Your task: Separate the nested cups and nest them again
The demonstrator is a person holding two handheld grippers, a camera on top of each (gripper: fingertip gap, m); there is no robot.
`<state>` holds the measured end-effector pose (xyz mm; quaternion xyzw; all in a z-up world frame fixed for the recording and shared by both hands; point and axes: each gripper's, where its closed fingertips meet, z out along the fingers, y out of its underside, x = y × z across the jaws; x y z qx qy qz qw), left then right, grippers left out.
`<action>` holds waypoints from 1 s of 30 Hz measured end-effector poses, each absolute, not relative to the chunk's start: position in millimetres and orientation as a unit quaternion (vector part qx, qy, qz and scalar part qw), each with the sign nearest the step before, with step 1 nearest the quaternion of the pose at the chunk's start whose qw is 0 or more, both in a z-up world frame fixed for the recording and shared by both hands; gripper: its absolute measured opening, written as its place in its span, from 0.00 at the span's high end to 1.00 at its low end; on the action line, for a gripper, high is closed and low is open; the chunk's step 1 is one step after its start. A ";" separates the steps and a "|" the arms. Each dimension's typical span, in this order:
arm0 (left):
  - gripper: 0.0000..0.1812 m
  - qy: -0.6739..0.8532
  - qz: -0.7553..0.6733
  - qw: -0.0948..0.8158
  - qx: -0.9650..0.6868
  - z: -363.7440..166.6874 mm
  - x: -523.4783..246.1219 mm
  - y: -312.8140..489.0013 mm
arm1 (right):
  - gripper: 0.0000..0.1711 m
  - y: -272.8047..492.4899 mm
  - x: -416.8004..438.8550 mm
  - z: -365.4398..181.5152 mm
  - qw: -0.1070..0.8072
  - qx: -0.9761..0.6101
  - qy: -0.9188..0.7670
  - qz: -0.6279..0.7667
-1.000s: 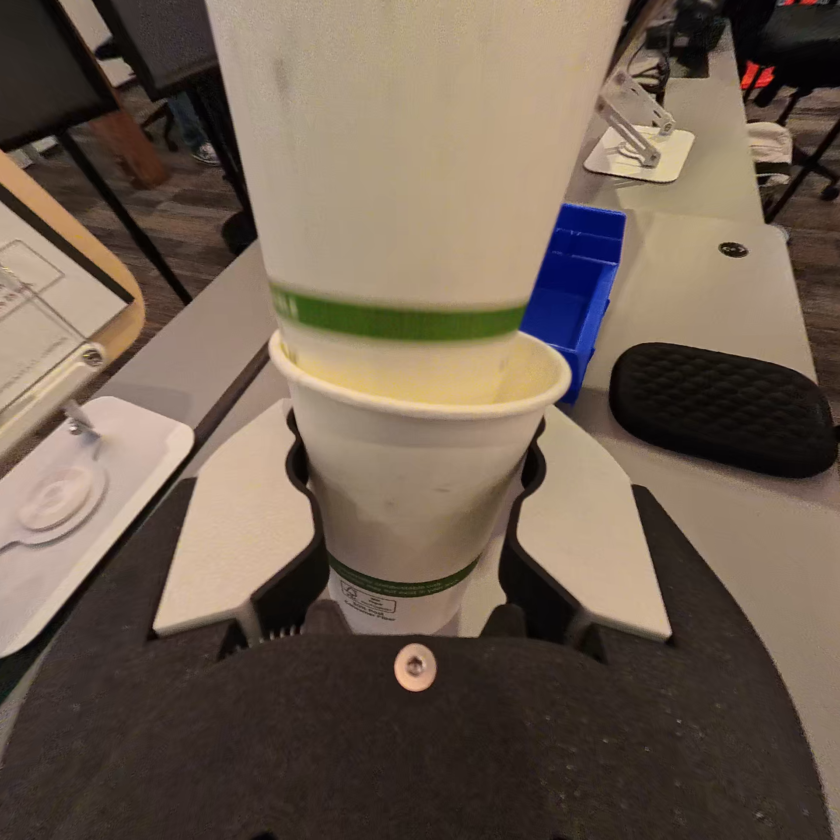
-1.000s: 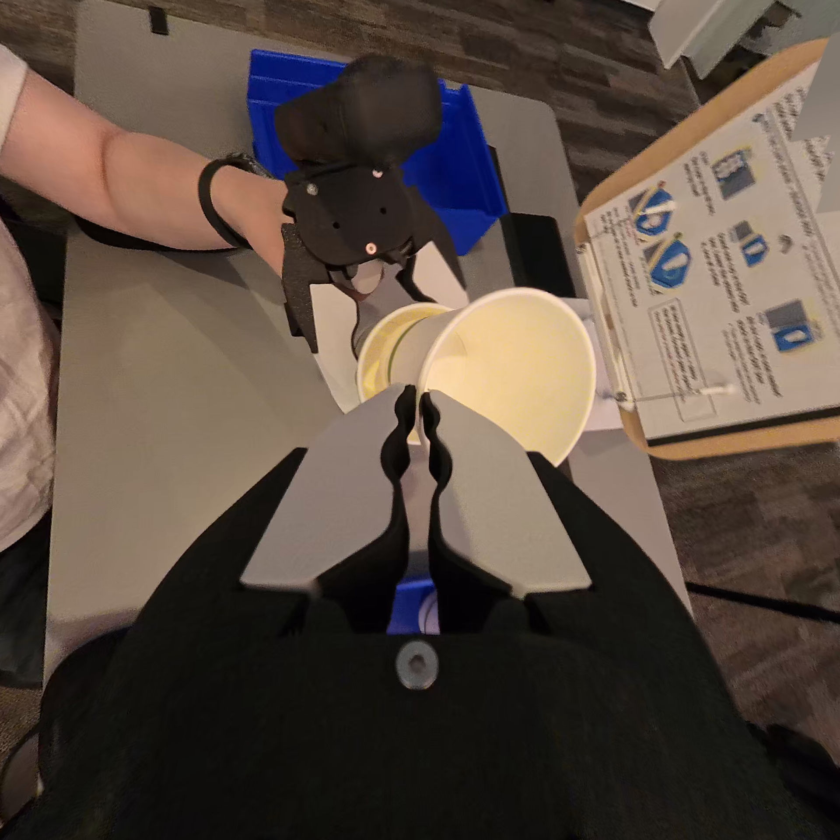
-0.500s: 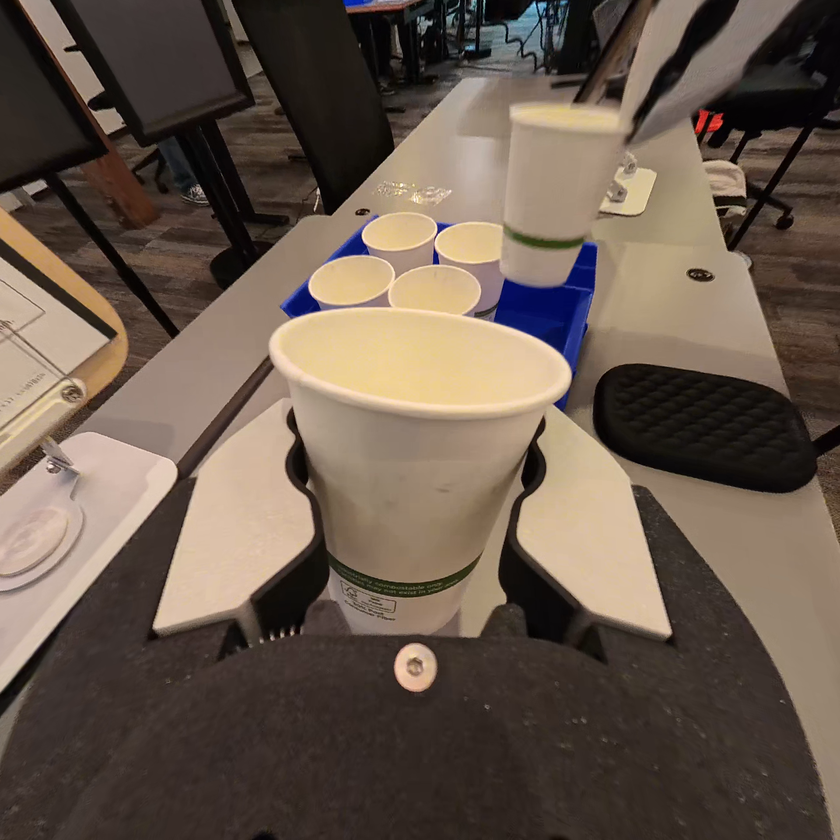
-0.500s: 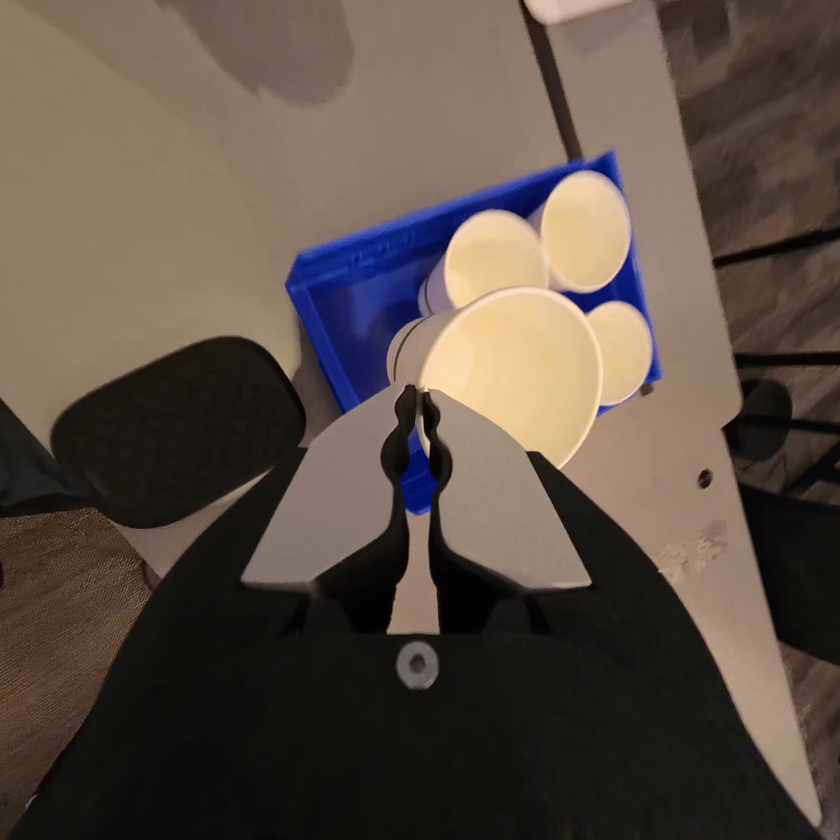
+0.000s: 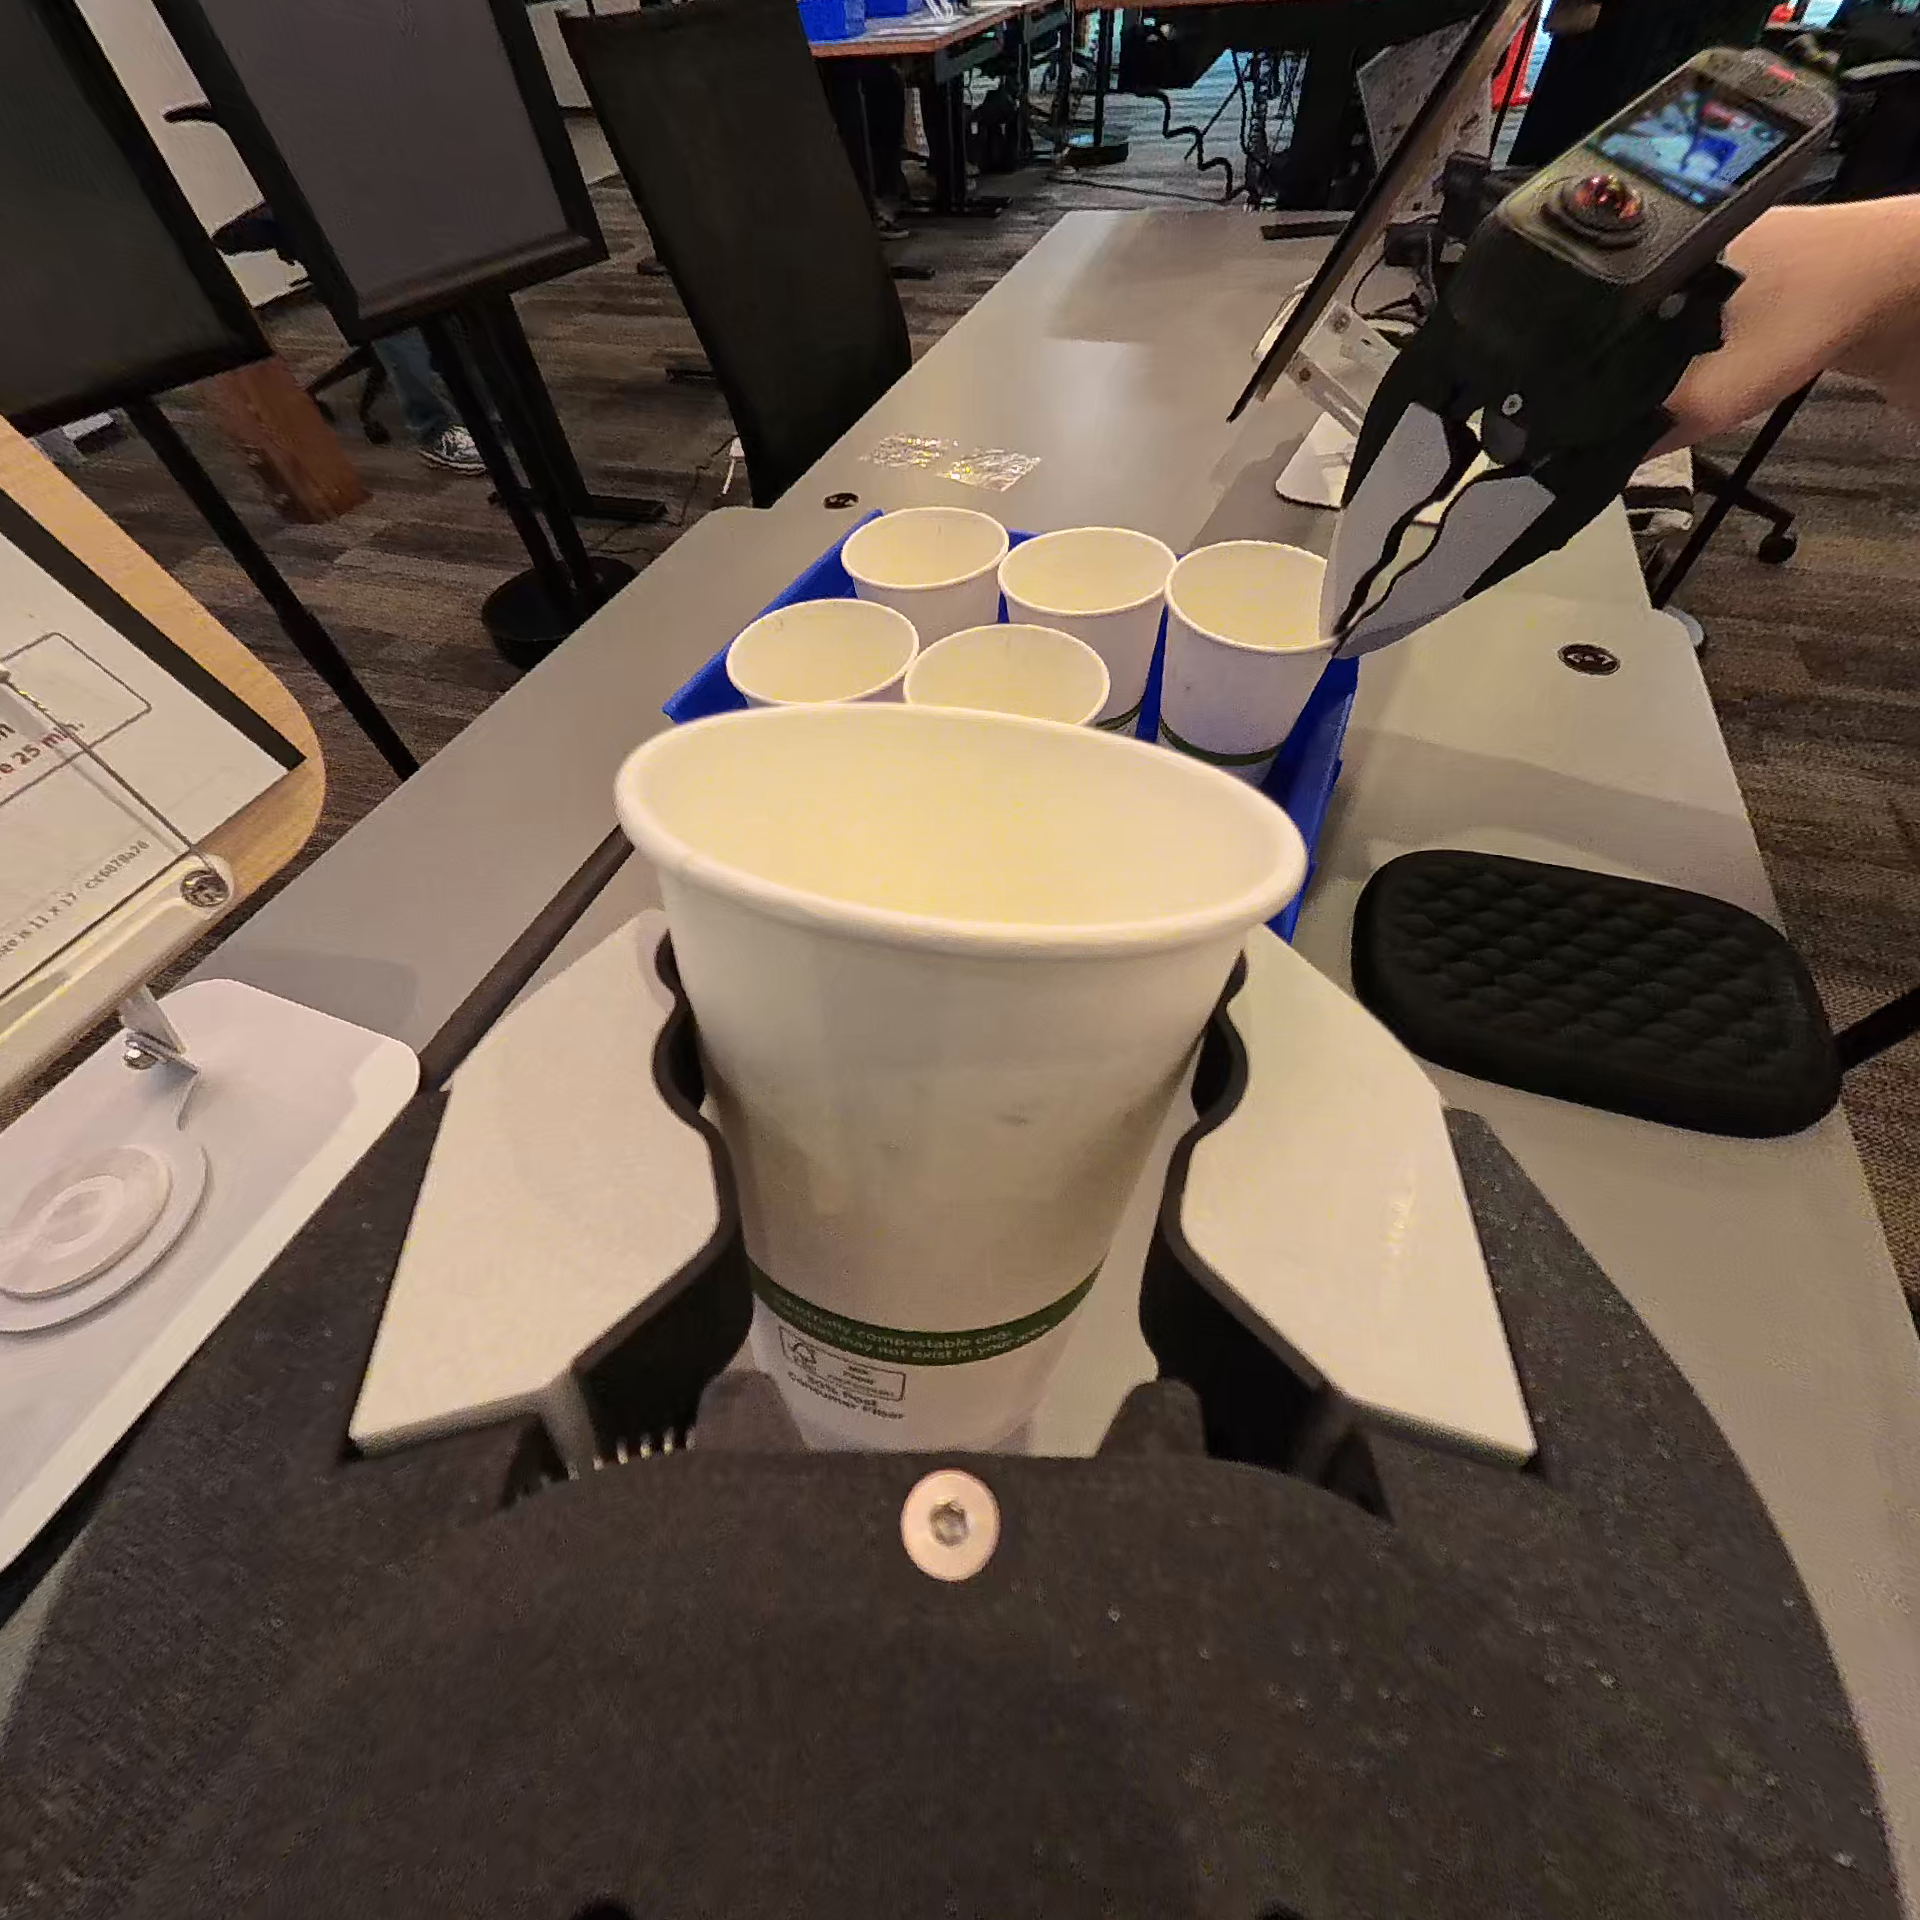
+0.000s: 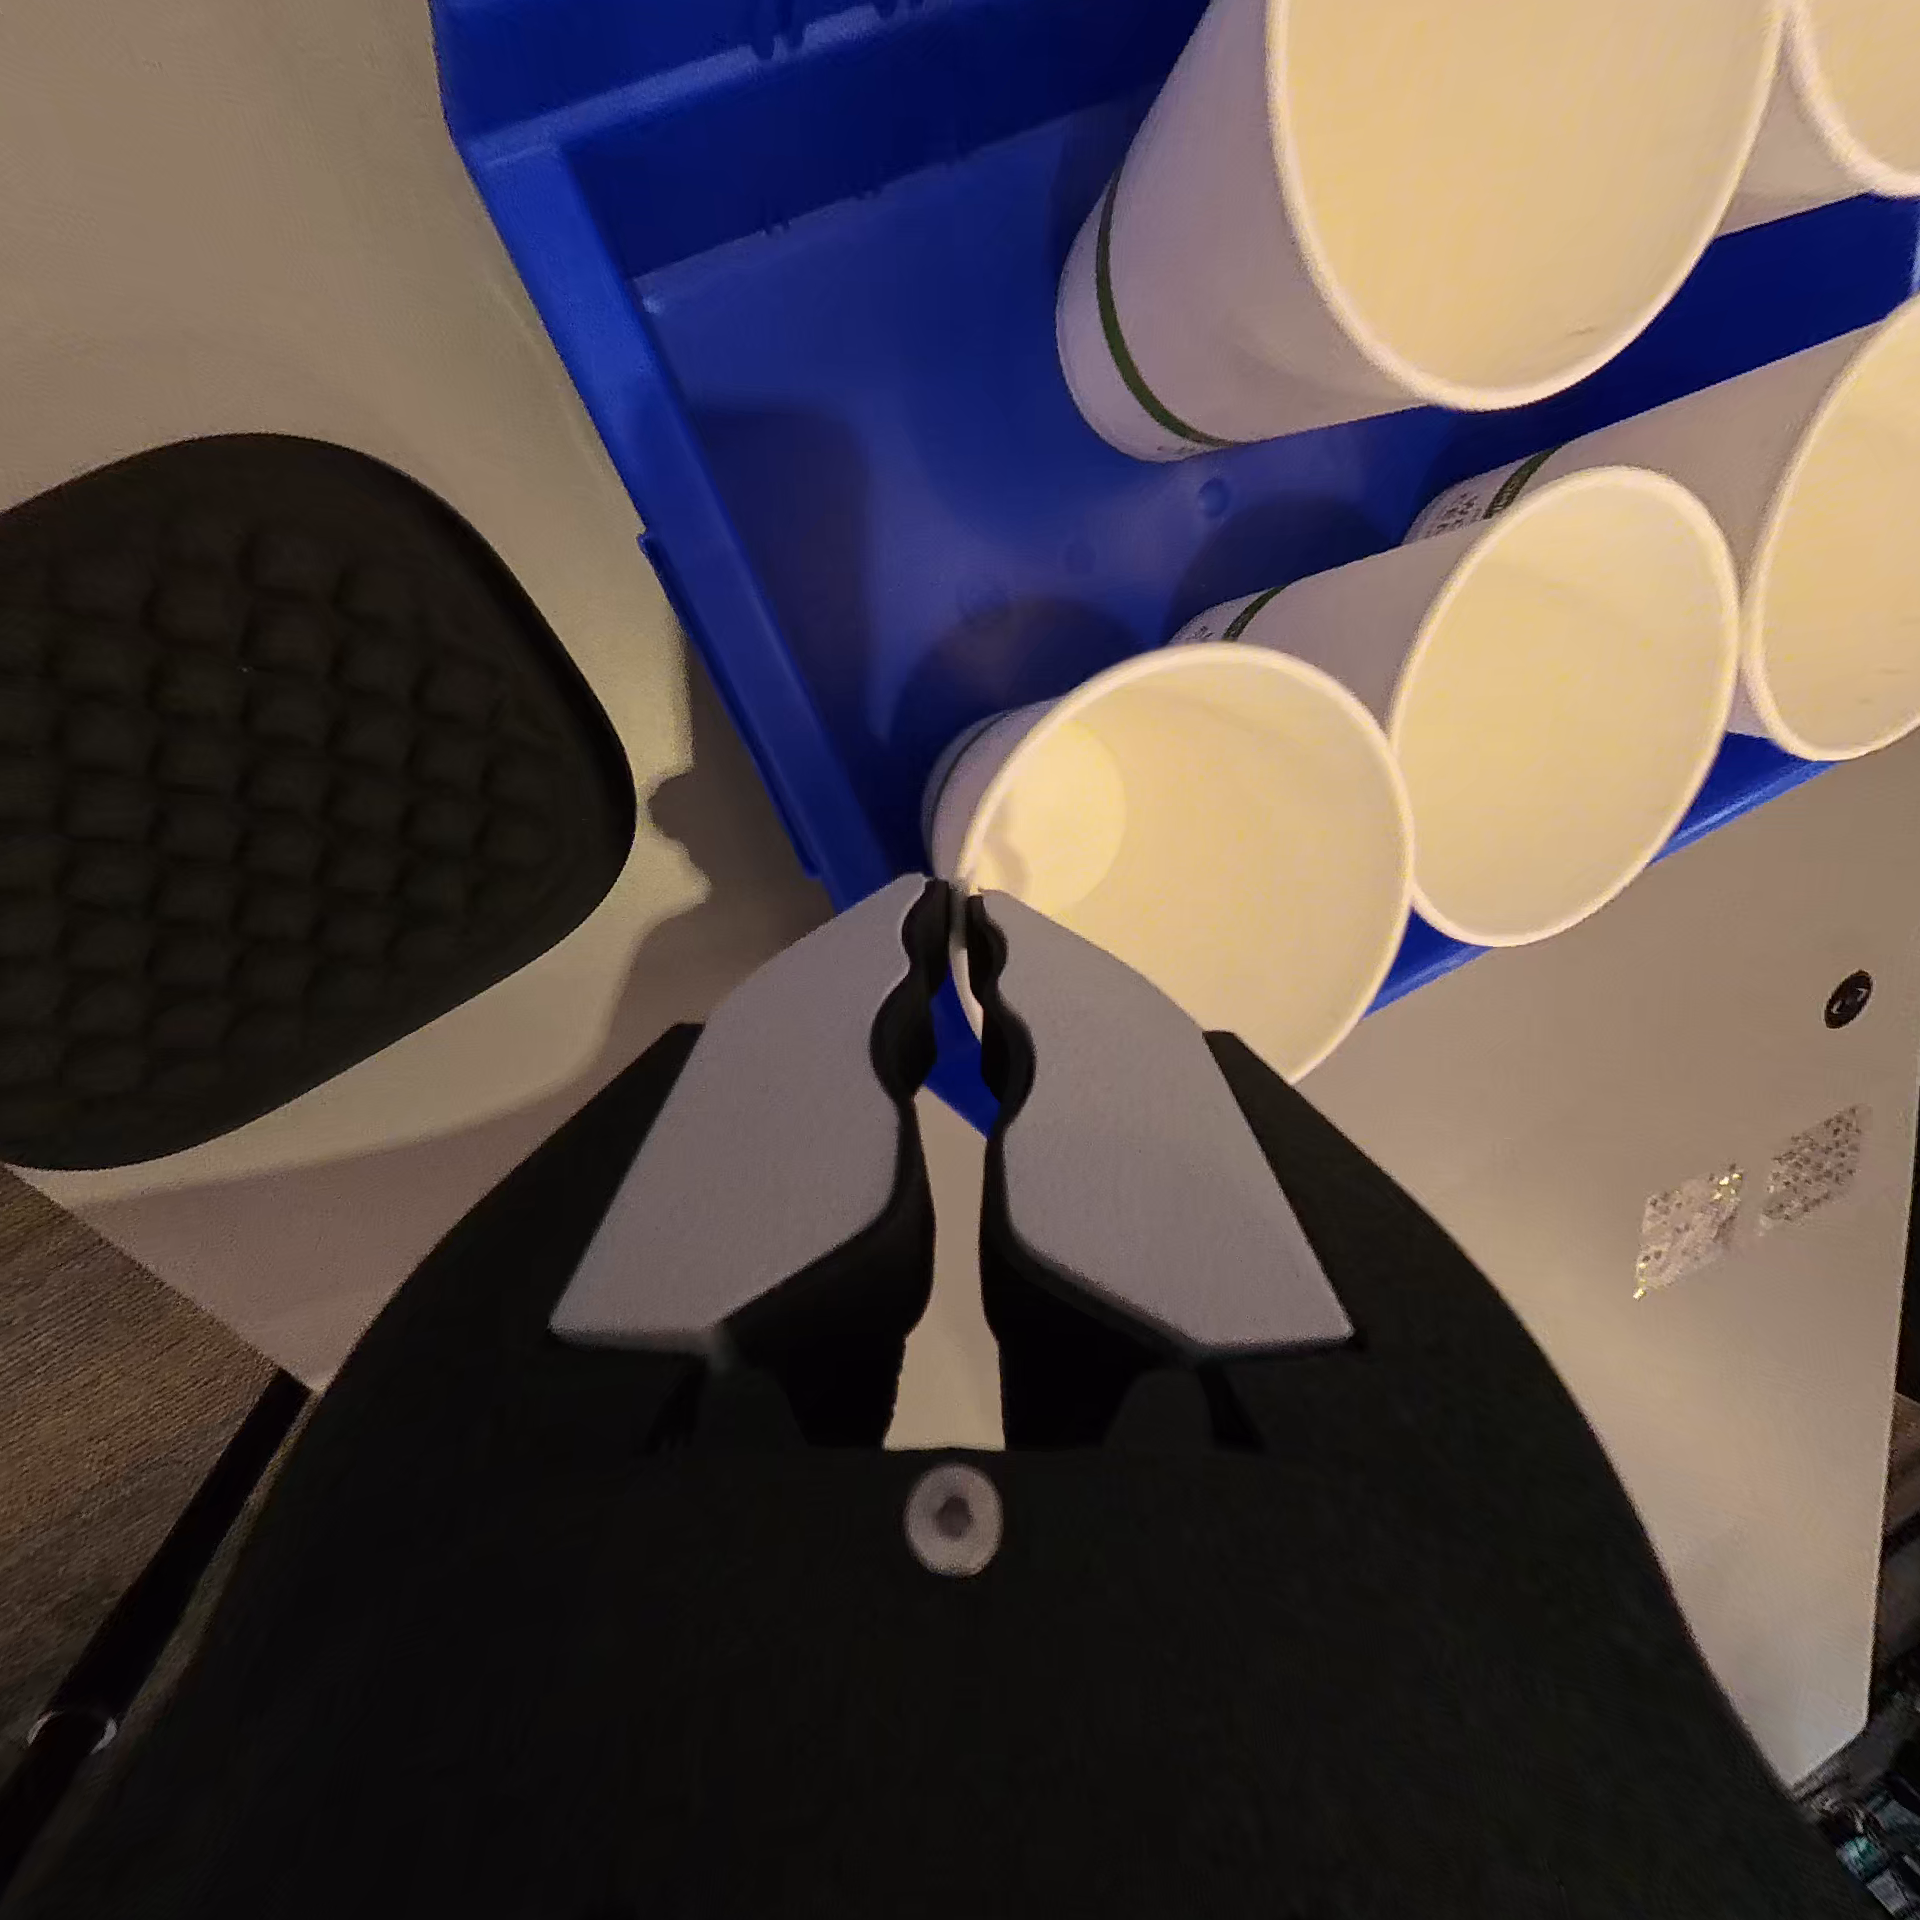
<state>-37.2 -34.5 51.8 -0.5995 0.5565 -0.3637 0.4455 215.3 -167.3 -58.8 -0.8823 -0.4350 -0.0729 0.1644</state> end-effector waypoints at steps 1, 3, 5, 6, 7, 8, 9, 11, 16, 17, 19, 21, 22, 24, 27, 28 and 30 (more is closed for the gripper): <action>0.48 0.558 -0.362 0.445 -0.600 50.9 -37.0 -34.7 | 0.98 -167.9 215.3 -60.3 0.162 -0.883 -0.435 -0.069; 0.48 0.560 -0.361 0.443 -0.600 49.6 -37.1 -35.1 | 0.98 -169.2 214.7 -61.8 0.158 -0.885 -0.433 -0.061; 0.48 0.560 -0.362 0.441 -0.600 49.0 -37.5 -35.8 | 0.98 -169.0 212.4 -59.3 0.167 -0.886 -0.429 -0.053; 0.48 0.561 -0.362 0.441 -0.600 48.9 -37.7 -36.1 | 0.98 -168.7 211.5 -56.9 0.172 -0.885 -0.429 -0.054; 0.48 0.561 -0.361 0.442 -0.600 48.7 -38.1 -36.1 | 0.98 -168.7 210.6 -54.4 0.178 -0.883 -0.430 -0.055; 0.48 0.562 -0.359 0.442 -0.600 48.2 -38.5 -36.2 | 0.98 -169.1 209.8 -52.6 0.182 -0.882 -0.431 -0.056; 0.48 0.562 -0.359 0.441 -0.600 47.7 -38.9 -36.4 | 0.98 -170.0 209.7 -51.8 0.182 -0.882 -0.431 -0.056; 0.48 0.563 -0.358 0.439 -0.602 46.6 -39.8 -36.6 | 0.98 -173.0 211.6 -51.9 0.176 -0.885 -0.428 -0.059; 0.48 0.562 -0.359 0.442 -0.601 49.3 -41.3 -36.5 | 0.98 -176.8 211.7 -53.9 0.170 -0.887 -0.425 -0.060; 0.48 0.562 -0.359 0.442 -0.600 50.0 -41.2 -36.6 | 0.98 -176.9 211.8 -54.8 0.167 -0.886 -0.427 -0.063; 0.48 0.562 -0.359 0.443 -0.600 49.9 -40.8 -36.3 | 0.98 -175.6 213.1 -56.9 0.161 -0.886 -0.429 -0.072; 0.48 0.563 -0.354 0.442 -0.602 47.8 -40.3 -35.1 | 0.98 -174.4 213.8 -60.8 0.153 -0.888 -0.427 -0.070; 0.48 0.564 -0.351 0.442 -0.603 46.4 -40.0 -34.4 | 0.98 -173.0 214.2 -61.8 0.151 -0.889 -0.426 -0.069; 0.48 0.567 -0.343 0.442 -0.604 43.4 -39.6 -33.5 | 0.98 -170.4 212.3 -61.0 0.156 -0.891 -0.422 -0.061; 0.48 0.571 -0.341 0.440 -0.604 41.5 -39.5 -34.6 | 0.98 -172.4 197.5 -55.3 0.168 -0.892 -0.420 -0.021; 0.48 0.571 -0.341 0.440 -0.603 41.6 -39.5 -35.2 | 0.98 -173.5 195.0 -54.3 0.167 -0.892 -0.420 -0.016; 0.48 0.572 -0.342 0.439 -0.602 41.9 -39.5 -35.9 | 0.98 -174.0 201.0 -55.3 0.154 -0.896 -0.415 -0.033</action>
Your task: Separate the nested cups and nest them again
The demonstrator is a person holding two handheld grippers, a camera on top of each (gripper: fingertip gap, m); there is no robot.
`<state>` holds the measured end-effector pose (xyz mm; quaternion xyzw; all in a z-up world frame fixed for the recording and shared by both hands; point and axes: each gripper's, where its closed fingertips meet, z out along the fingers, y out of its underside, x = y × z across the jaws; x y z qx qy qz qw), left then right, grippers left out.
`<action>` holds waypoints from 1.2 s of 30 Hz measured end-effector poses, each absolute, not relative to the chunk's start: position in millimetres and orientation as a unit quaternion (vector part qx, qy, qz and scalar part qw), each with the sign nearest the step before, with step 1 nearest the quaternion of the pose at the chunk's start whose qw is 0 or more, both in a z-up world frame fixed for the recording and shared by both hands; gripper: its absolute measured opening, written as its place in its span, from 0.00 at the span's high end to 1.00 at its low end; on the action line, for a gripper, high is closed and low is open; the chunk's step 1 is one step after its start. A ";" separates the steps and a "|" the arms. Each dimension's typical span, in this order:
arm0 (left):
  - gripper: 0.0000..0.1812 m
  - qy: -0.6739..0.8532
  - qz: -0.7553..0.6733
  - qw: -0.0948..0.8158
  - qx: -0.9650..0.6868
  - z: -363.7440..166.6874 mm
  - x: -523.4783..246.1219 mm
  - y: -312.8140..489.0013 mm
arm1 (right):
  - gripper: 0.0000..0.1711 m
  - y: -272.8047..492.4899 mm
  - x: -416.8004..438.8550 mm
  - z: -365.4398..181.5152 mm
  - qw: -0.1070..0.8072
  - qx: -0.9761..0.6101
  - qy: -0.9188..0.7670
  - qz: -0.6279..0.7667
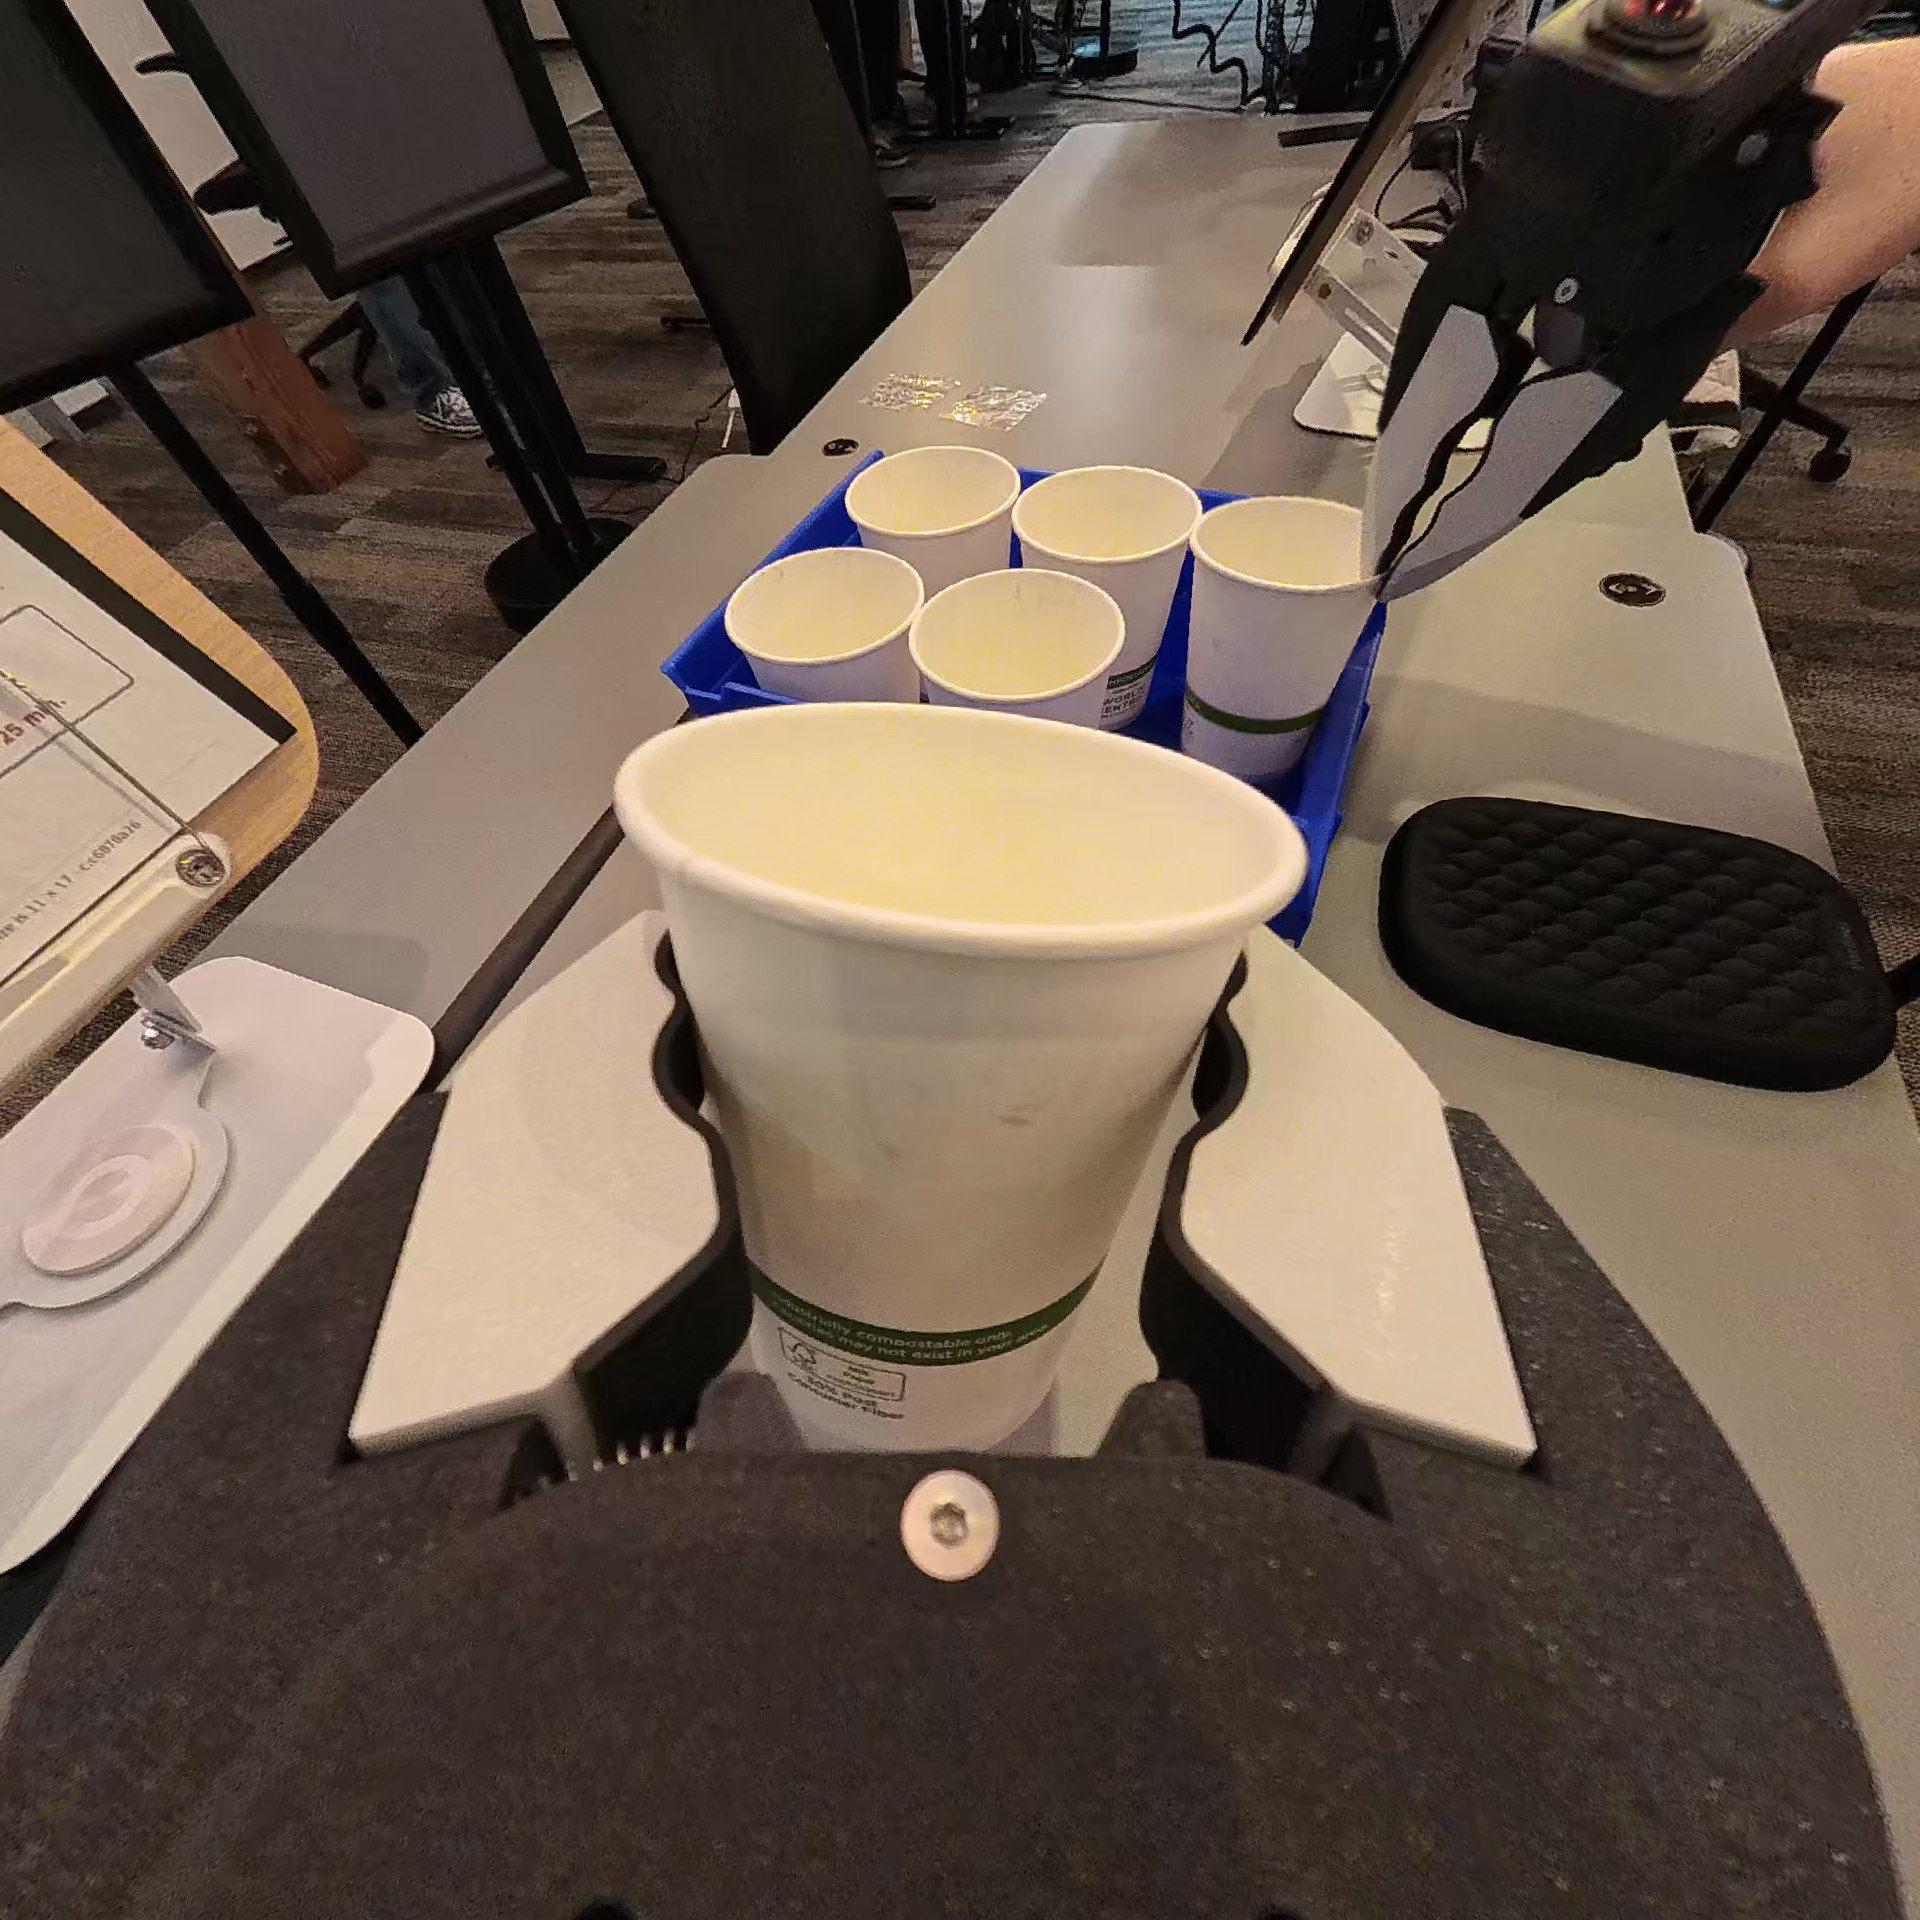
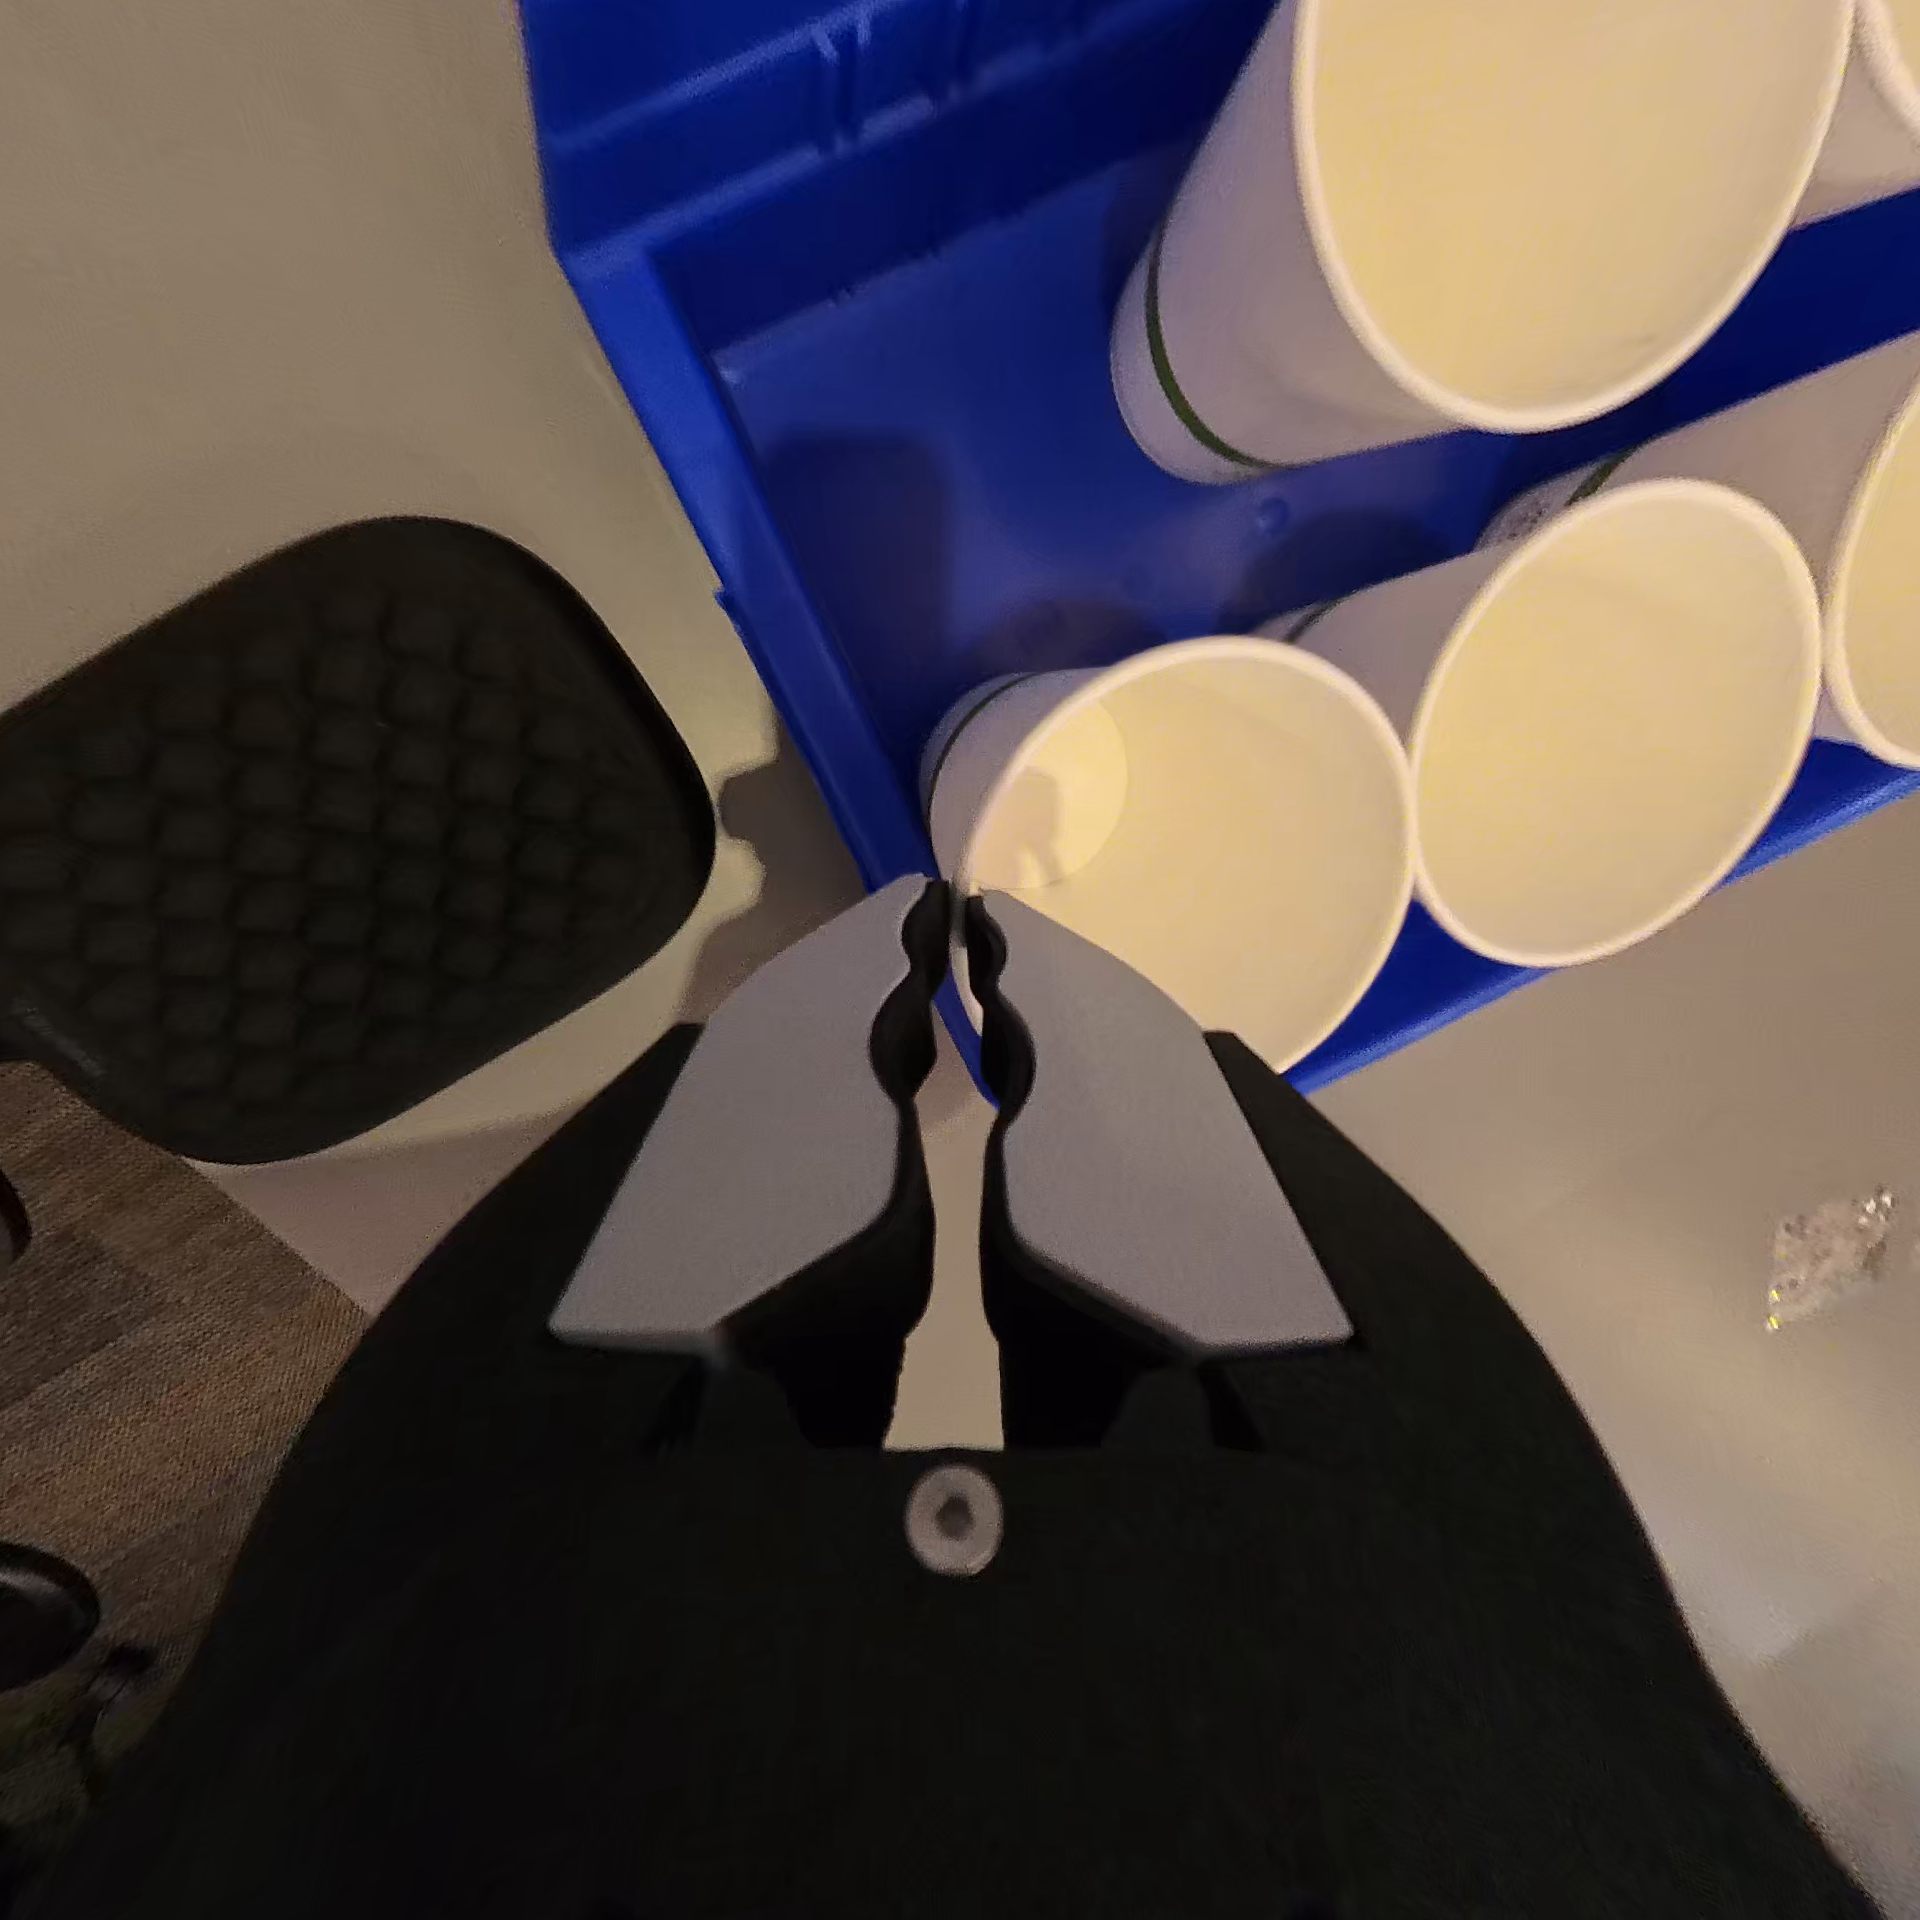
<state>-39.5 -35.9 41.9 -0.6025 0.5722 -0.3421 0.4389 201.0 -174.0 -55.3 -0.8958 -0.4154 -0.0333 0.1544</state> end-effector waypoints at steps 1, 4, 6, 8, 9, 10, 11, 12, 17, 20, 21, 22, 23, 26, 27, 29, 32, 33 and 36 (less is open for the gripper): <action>0.48 0.573 -0.342 0.438 -0.602 42.0 -39.7 -36.1 | 0.98 -174.6 205.3 -57.0 0.145 -0.898 -0.412 -0.041; 0.48 0.573 -0.343 0.439 -0.601 43.7 -40.0 -37.3 | 0.98 -176.3 212.1 -61.6 0.128 -0.905 -0.402 -0.044; 0.48 0.575 -0.344 0.440 -0.599 45.3 -40.5 -38.4 | 0.98 -174.6 212.3 -61.0 0.129 -0.904 -0.404 -0.046; 0.48 0.574 -0.345 0.441 -0.598 46.1 -41.1 -38.4 | 0.98 -173.7 212.6 -61.0 0.122 -0.904 -0.407 -0.046; 0.48 0.573 -0.347 0.440 -0.598 46.3 -41.0 -38.4 | 0.98 -173.6 212.5 -61.7 0.116 -0.905 -0.407 -0.043; 0.48 0.572 -0.349 0.440 -0.598 46.2 -41.1 -38.4 | 0.98 -173.0 212.1 -62.0 0.113 -0.905 -0.407 -0.040; 0.48 0.572 -0.351 0.439 -0.598 46.2 -41.0 -38.2 | 0.98 -171.8 213.0 -61.7 0.114 -0.905 -0.408 -0.042; 0.48 0.571 -0.354 0.439 -0.597 46.3 -40.9 -38.2 | 0.98 -170.5 213.4 -60.6 0.117 -0.903 -0.410 -0.044; 0.48 0.573 -0.376 0.433 -0.586 48.8 -38.8 -43.6 | 0.86 -159.2 206.3 -32.4 0.170 -0.889 -0.418 -0.079; 0.48 0.574 -0.402 0.423 -0.575 51.8 -35.7 -52.1 | 0.86 -139.9 157.2 18.5 0.254 -0.849 -0.455 -0.090; 0.48 0.575 -0.414 0.416 -0.570 52.9 -34.4 -56.5 | 0.86 -133.6 129.8 36.2 0.284 -0.827 -0.478 -0.083; 0.48 0.576 -0.428 0.409 -0.564 54.0 -33.1 -61.5 | 0.86 -129.5 99.6 51.1 0.309 -0.804 -0.503 -0.066; 0.48 0.577 -0.439 0.401 -0.559 54.8 -32.2 -66.4 | 0.86 -127.4 69.3 62.9 0.327 -0.782 -0.529 -0.045; 0.48 0.579 -0.457 0.387 -0.553 55.9 -31.3 -74.8 | 0.85 -121.8 -1.2 85.0 0.357 -0.725 -0.589 -0.004; 0.48 0.580 -0.458 0.386 -0.552 56.1 -31.5 -76.2 | 0.85 -119.7 -16.4 88.3 0.360 -0.712 -0.603 0.002; 0.48 0.582 -0.460 0.385 -0.549 56.7 -32.3 -78.3 | 0.86 -115.4 -34.9 88.6 0.354 -0.696 -0.625 0.006; 0.48 0.588 -0.467 0.379 -0.541 58.9 -33.4 -83.3 | 0.90 -112.4 -47.8 80.7 0.332 -0.687 -0.647 0.016; 0.48 0.591 -0.468 0.377 -0.538 59.2 -33.6 -84.7 | 0.92 -110.8 -49.2 78.3 0.327 -0.684 -0.651 0.014; 0.48 0.599 -0.464 0.376 -0.533 57.8 -33.9 -86.1 | 0.96 -113.3 -51.4 70.9 0.305 -0.684 -0.662 0.025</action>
